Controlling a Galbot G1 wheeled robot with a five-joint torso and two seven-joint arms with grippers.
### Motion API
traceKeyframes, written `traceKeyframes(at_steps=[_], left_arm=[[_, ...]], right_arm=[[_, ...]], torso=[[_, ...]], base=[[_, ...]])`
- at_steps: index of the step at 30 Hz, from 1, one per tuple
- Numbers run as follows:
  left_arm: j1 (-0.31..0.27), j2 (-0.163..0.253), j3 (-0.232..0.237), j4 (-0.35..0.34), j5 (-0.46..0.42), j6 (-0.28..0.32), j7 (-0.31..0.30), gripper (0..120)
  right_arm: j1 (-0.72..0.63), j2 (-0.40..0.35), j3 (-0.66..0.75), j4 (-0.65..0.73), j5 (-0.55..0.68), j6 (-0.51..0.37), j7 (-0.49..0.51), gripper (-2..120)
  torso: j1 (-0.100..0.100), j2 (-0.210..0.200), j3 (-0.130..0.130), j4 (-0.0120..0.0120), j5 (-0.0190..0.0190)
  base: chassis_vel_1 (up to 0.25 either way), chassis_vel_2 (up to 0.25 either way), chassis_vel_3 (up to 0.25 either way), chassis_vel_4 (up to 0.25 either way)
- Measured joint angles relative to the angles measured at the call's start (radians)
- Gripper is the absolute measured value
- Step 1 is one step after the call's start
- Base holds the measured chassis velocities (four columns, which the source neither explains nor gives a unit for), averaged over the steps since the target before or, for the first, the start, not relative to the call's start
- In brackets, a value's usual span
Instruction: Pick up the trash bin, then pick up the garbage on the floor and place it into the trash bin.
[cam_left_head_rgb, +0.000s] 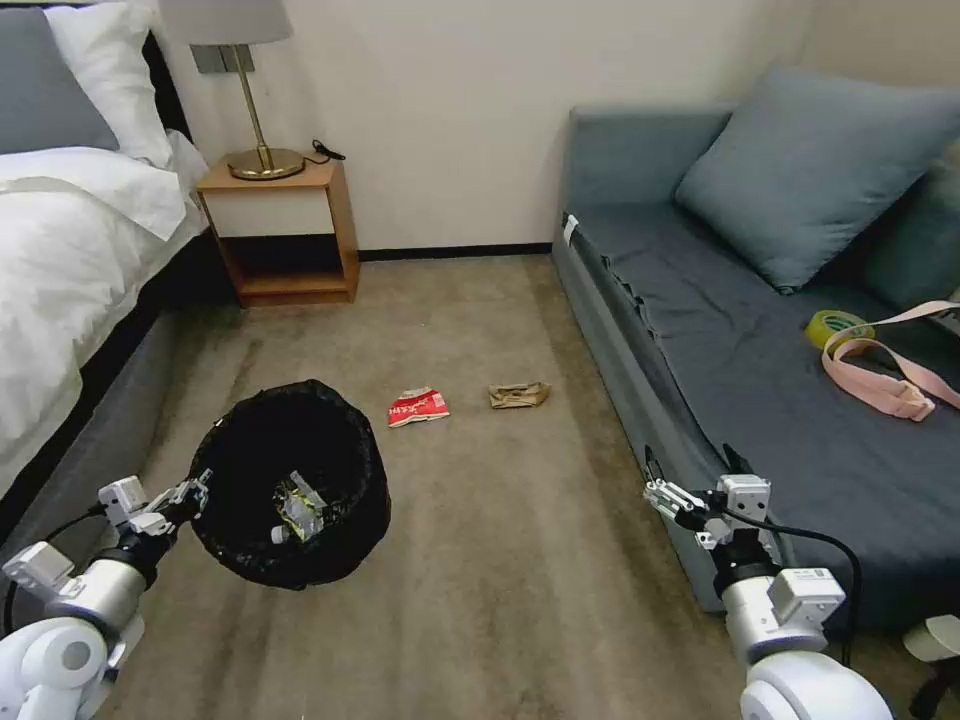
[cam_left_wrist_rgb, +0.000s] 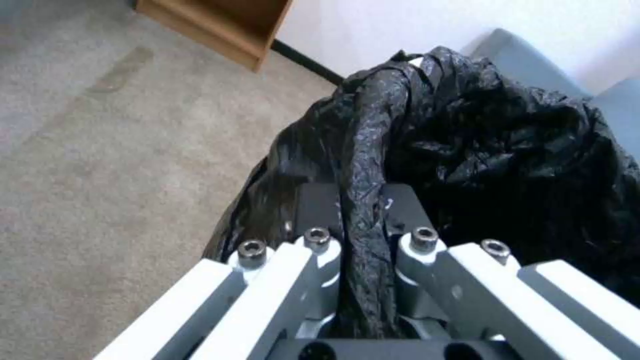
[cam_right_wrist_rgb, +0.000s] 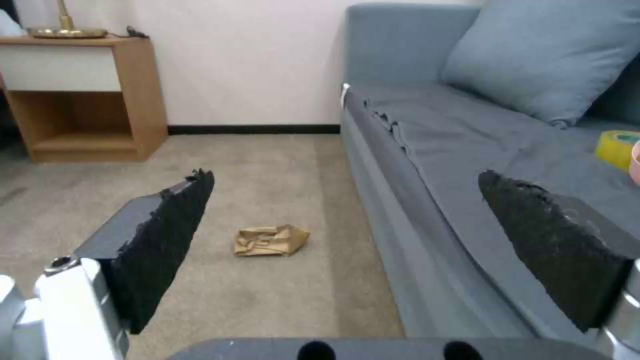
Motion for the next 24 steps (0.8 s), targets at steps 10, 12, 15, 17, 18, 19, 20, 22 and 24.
traceKeyframes(at_steps=[10, 12, 15, 17, 18, 19, 20, 22, 24], left_arm=[[0.005, 0.000, 0.002, -0.005, -0.001, 0.000, 0.003, 4], [0.005, 0.000, 0.004, -0.005, -0.001, -0.001, 0.004, 4], [0.005, 0.000, 0.006, -0.005, -0.002, -0.002, 0.006, 4], [0.005, 0.000, 0.008, -0.004, -0.002, -0.003, 0.007, 4], [0.005, 0.000, 0.010, -0.003, -0.002, -0.004, 0.008, 4], [0.005, 0.000, 0.010, -0.003, -0.002, -0.004, 0.008, 4], [0.005, 0.001, 0.011, -0.002, -0.002, -0.004, 0.008, 4], [0.005, 0.001, 0.014, -0.001, -0.001, -0.005, 0.009, 4], [0.004, 0.001, 0.015, 0.000, -0.001, -0.005, 0.009, 4]], right_arm=[[-0.016, 0.000, 0.001, 0.011, -0.001, 0.004, -0.012, 100], [-0.016, -0.001, 0.003, 0.011, -0.001, 0.004, -0.013, 100], [-0.018, -0.001, 0.003, 0.013, 0.002, 0.004, -0.014, 100], [-0.018, 0.002, 0.003, 0.013, 0.005, 0.003, -0.014, 100], [-0.018, 0.005, 0.003, 0.013, 0.006, 0.002, -0.014, 100], [-0.018, 0.005, 0.003, 0.013, 0.006, 0.002, -0.014, 100], [-0.018, 0.008, 0.003, 0.013, 0.006, 0.002, -0.015, 100], [-0.018, 0.012, 0.002, 0.013, 0.007, 0.001, -0.015, 100], [-0.018, 0.014, 0.002, 0.013, 0.007, 0.001, -0.015, 100]], torso=[[0.000, 0.000, 0.000, 0.0000, 0.0000], [0.000, 0.000, 0.000, 0.0000, 0.0000], [0.000, 0.000, 0.000, 0.0000, 0.0000], [0.000, 0.000, 0.000, 0.0000, 0.0000], [0.000, 0.000, 0.000, 0.0000, 0.0000], [0.000, 0.000, 0.000, 0.0000, 0.0000], [0.000, 0.000, 0.000, 0.0000, 0.0000], [0.000, 0.000, 0.000, 0.0000, 0.0000], [0.000, 0.000, 0.000, 0.0000, 0.0000]], base=[[0.000, 0.000, 0.000, 0.000], [0.000, 0.000, 0.000, 0.000], [0.000, 0.000, 0.000, 0.000], [0.000, 0.000, 0.000, 0.000], [0.000, 0.000, 0.000, 0.000], [0.000, 0.000, 0.000, 0.000], [0.000, 0.000, 0.000, 0.000], [0.000, 0.000, 0.000, 0.000], [0.000, 0.000, 0.000, 0.000]])
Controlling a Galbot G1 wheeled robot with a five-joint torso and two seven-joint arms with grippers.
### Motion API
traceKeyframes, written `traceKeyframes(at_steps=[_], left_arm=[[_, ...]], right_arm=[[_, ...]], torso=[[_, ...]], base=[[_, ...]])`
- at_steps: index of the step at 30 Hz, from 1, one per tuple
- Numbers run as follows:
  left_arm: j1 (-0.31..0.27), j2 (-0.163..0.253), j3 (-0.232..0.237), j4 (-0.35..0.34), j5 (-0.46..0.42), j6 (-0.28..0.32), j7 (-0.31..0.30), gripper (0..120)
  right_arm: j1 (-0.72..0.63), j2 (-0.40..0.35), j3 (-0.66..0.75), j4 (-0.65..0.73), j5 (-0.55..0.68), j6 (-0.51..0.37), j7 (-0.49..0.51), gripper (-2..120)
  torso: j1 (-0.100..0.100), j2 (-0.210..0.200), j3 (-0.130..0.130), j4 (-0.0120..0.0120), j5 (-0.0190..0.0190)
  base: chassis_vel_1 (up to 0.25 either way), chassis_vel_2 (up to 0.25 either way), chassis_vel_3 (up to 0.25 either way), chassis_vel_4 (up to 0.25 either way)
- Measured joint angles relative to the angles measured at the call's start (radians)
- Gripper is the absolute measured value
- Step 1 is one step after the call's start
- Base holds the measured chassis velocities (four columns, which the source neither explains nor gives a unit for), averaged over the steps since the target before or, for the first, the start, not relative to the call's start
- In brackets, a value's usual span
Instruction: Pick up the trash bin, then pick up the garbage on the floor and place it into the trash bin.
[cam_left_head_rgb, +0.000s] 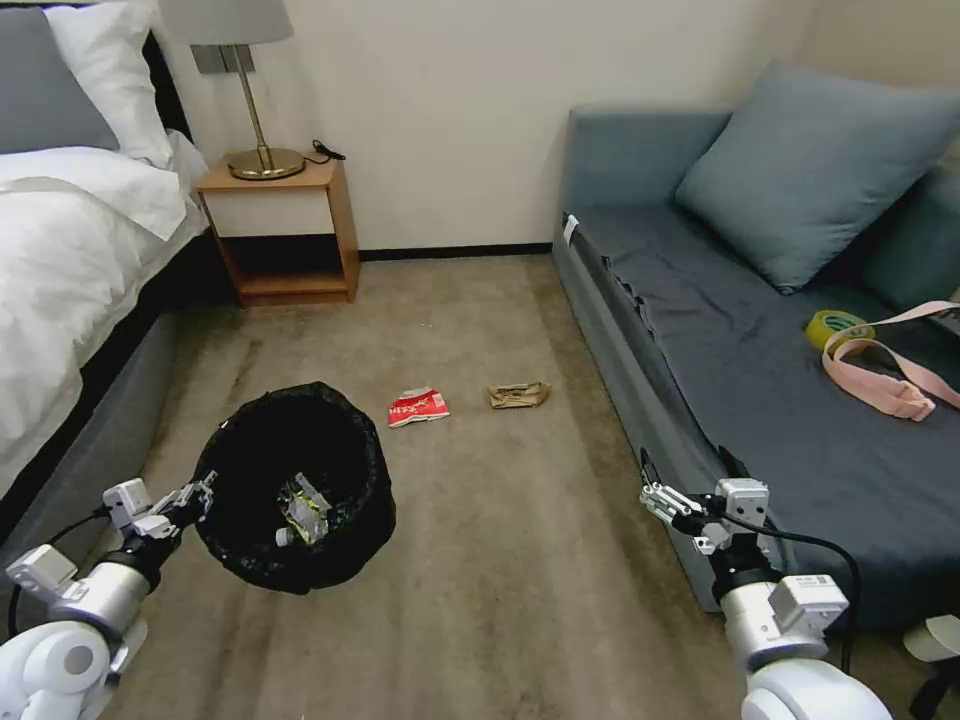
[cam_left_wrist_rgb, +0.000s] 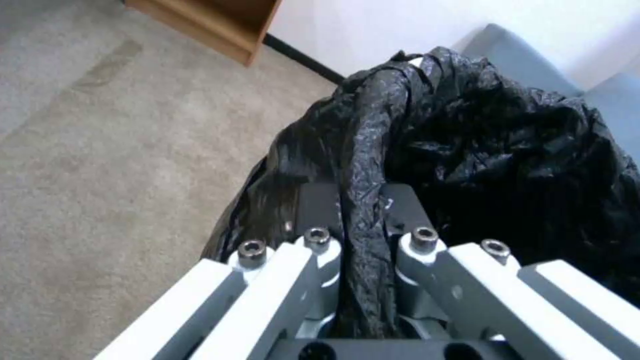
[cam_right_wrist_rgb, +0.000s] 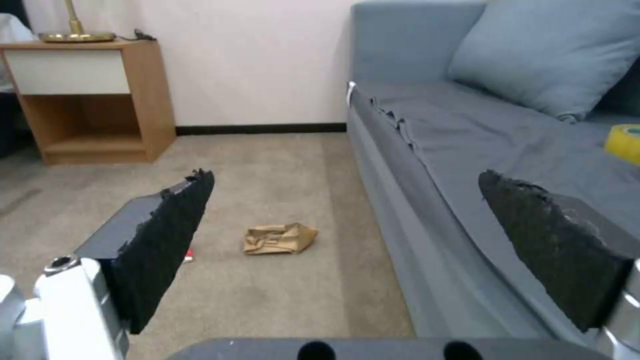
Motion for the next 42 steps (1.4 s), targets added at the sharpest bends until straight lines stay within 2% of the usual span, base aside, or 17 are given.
traceKeyframes(at_steps=[21, 42], left_arm=[[-0.002, -0.001, -0.020, 0.021, -0.003, -0.006, 0.009, 4], [-0.006, 0.015, -0.051, 0.048, -0.023, -0.011, 0.020, 4]], right_arm=[[0.012, -0.002, -0.005, -0.018, 0.010, 0.006, -0.007, 100], [0.024, -0.007, -0.011, -0.026, 0.017, 0.007, -0.010, 100]], torso=[[0.000, 0.000, 0.000, 0.0001, 0.0000], [0.000, 0.000, 0.000, 0.0000, 0.0001]], base=[[-0.002, 0.003, 0.002, -0.001], [-0.101, 0.107, 0.107, -0.105]])
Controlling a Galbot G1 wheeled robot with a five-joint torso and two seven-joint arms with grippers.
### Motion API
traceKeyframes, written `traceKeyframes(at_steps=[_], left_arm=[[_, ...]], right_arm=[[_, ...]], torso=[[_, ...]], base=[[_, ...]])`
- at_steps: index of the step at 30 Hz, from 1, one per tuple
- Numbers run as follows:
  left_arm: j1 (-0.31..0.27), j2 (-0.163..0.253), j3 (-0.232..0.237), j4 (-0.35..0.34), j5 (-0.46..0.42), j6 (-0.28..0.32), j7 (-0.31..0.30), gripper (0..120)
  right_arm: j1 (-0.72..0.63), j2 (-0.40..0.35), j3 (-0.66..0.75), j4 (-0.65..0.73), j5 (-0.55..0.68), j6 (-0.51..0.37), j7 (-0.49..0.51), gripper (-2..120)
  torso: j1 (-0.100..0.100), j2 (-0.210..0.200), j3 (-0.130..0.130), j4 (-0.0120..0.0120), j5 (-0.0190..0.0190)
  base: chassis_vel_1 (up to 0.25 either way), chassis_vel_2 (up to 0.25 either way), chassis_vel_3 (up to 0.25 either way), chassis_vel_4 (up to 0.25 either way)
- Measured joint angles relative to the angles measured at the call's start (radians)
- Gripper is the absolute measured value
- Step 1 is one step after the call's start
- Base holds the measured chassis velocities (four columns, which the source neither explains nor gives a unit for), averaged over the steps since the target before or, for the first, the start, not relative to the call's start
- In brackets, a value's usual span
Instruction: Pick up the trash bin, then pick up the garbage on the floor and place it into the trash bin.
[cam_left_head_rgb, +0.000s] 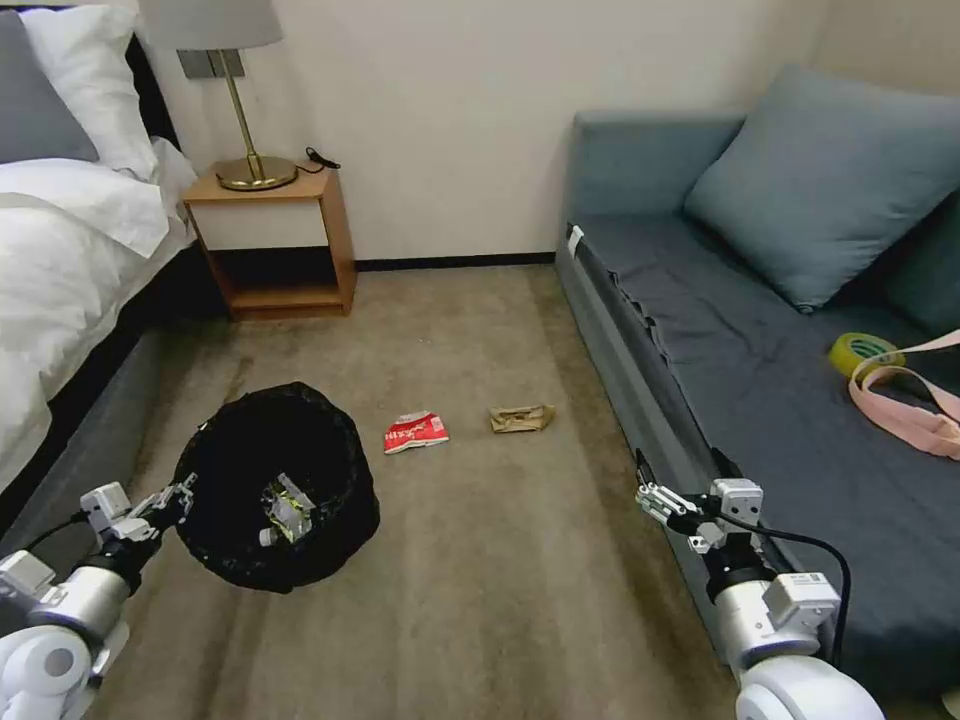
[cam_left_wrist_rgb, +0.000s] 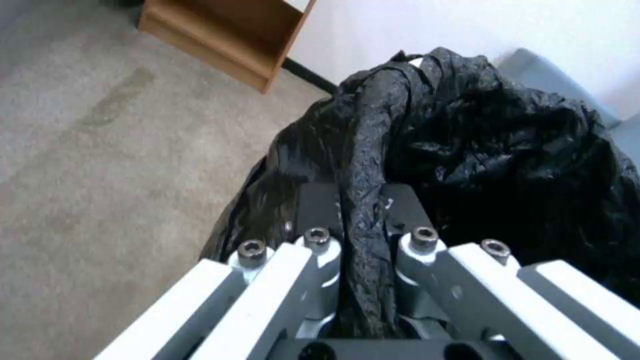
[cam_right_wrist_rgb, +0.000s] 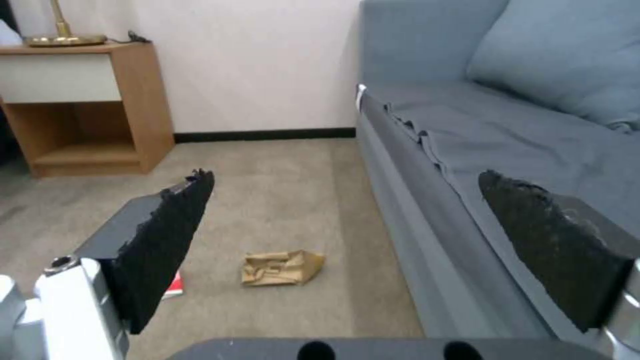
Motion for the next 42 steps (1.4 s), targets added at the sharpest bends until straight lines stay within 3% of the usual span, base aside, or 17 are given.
traceKeyframes(at_steps=[17, 42], left_arm=[[-0.005, 0.010, -0.033, 0.020, -0.012, 0.000, 0.005, 4], [-0.021, 0.019, -0.033, 0.033, -0.017, 0.002, 0.003, 4]], right_arm=[[0.026, -0.027, -0.010, -0.009, 0.022, -0.009, 0.000, 100], [0.052, -0.069, -0.026, -0.023, 0.046, -0.022, 0.006, 100]], torso=[[0.000, 0.000, 0.000, 0.0002, -0.0001], [0.000, 0.000, 0.000, 0.0001, 0.0000]], base=[[-0.131, 0.130, 0.128, -0.139], [-0.143, 0.149, 0.148, -0.152]])
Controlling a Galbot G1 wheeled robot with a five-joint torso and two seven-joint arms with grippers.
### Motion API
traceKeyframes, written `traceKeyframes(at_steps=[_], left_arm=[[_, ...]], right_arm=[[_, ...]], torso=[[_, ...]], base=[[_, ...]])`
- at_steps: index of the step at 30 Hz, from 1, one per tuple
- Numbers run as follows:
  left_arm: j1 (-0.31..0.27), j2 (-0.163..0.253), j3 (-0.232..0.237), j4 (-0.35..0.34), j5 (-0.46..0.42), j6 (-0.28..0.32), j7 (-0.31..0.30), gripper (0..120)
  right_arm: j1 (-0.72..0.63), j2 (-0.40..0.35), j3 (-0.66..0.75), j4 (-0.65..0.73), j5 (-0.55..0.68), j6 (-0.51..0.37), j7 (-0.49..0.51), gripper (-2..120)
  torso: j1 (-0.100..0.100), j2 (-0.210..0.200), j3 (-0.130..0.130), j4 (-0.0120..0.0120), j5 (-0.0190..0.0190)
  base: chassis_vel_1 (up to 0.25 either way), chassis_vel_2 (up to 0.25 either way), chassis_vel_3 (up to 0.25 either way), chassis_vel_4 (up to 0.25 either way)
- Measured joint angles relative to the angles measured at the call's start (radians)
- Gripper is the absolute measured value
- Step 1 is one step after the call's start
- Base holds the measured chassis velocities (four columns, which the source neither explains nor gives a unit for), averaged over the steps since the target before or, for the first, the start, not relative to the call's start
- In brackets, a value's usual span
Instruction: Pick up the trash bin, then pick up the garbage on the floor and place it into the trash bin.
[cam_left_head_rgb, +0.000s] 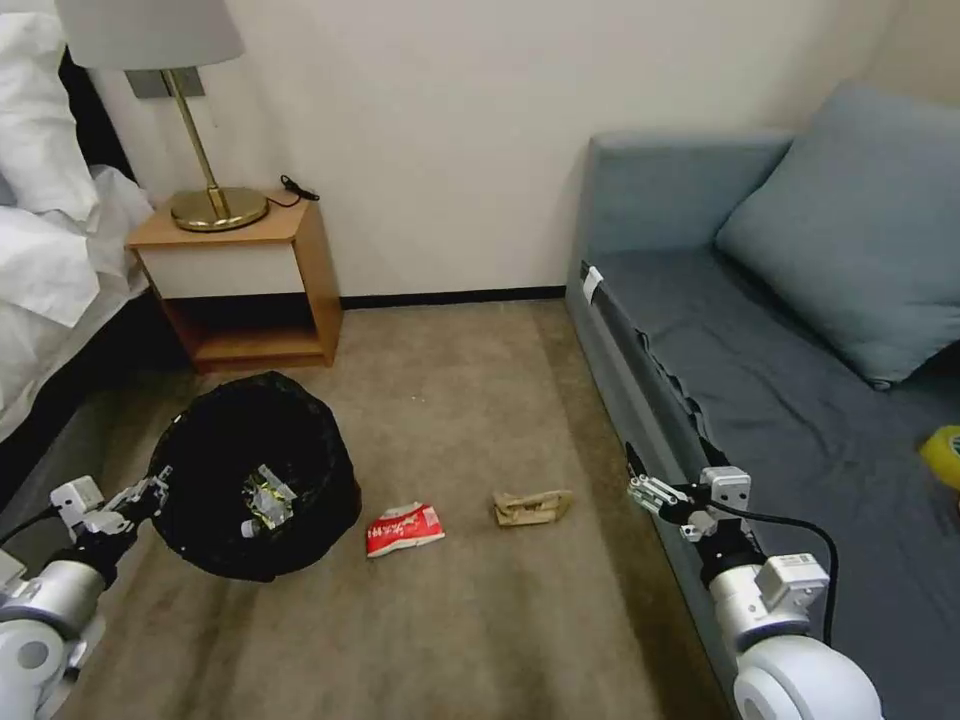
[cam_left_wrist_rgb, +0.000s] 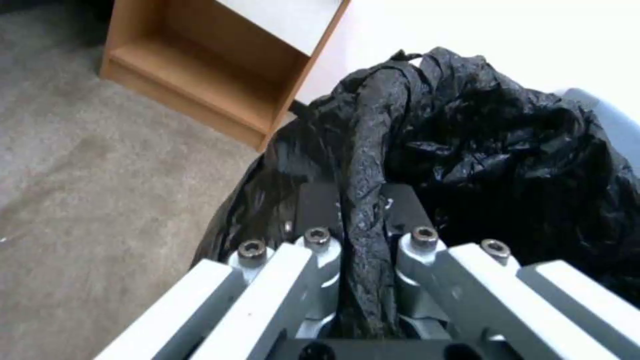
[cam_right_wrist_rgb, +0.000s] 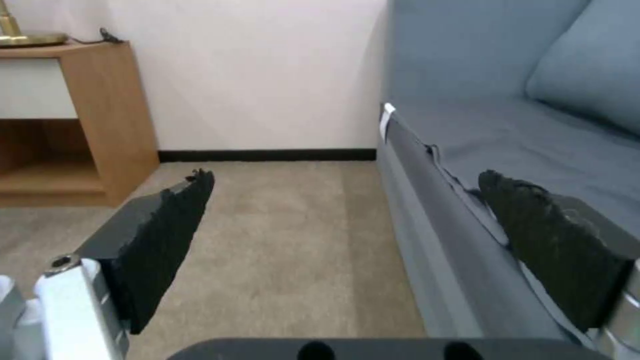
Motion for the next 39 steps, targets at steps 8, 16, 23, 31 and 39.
traceKeyframes(at_steps=[8, 16, 23, 31, 39], left_arm=[[0.000, 0.000, -0.011, 0.006, -0.002, 0.000, 0.001, 4], [0.003, -0.002, -0.022, 0.014, -0.003, 0.000, 0.006, 4], [0.002, -0.001, -0.026, 0.024, -0.003, 0.000, 0.012, 4], [-0.006, 0.018, -0.003, 0.050, 0.021, -0.015, 0.044, 4], [-0.014, 0.010, 0.046, 0.050, 0.066, -0.030, 0.069, 4]], right_arm=[[0.017, -0.016, -0.008, -0.005, 0.012, -0.009, 0.003, 100], [0.052, -0.052, -0.029, -0.023, 0.037, -0.014, 0.011, 100], [0.075, -0.080, -0.053, -0.043, 0.063, -0.020, 0.023, 100], [0.327, -0.286, -0.226, -0.213, 0.177, -0.017, 0.052, 100], [0.703, -0.440, -0.553, -0.416, 0.258, -0.010, -0.013, 100]], torso=[[0.000, 0.000, 0.000, -0.0003, -0.0002], [0.000, 0.000, 0.000, -0.0001, -0.0001], [0.000, 0.000, 0.000, -0.0009, -0.0001], [0.000, 0.000, 0.000, -0.0001, 0.0000], [0.000, 0.000, 0.000, -0.0003, -0.0003]], base=[[-0.144, 0.139, 0.149, -0.146], [-0.082, 0.091, 0.086, -0.086], [-0.074, 0.054, 0.055, -0.054], [-0.016, 0.011, 0.008, -0.017], [0.000, 0.000, 0.000, 0.000]])
